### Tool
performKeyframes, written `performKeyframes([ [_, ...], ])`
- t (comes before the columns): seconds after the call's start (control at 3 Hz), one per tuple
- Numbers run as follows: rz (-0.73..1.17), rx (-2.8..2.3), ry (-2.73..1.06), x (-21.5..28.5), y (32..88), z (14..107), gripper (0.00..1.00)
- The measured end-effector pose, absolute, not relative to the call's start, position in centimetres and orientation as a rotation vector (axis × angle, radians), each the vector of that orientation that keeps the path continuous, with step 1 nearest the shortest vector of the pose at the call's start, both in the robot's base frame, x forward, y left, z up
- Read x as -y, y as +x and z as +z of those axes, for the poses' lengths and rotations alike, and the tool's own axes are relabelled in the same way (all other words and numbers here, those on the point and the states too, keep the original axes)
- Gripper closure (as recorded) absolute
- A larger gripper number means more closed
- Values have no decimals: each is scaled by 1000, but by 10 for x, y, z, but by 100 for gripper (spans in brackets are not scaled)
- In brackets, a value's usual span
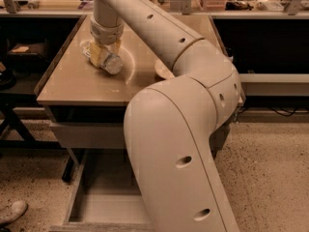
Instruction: Place blue plastic bottle into middle drawer
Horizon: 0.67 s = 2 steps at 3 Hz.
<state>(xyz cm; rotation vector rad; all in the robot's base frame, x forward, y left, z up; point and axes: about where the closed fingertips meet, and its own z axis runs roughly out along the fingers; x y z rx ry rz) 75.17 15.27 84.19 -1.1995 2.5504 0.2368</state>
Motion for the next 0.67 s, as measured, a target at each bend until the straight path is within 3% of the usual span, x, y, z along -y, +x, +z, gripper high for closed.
performKeyframes([
  [0.67,311,-2538,-1191,-136,701,852,100],
])
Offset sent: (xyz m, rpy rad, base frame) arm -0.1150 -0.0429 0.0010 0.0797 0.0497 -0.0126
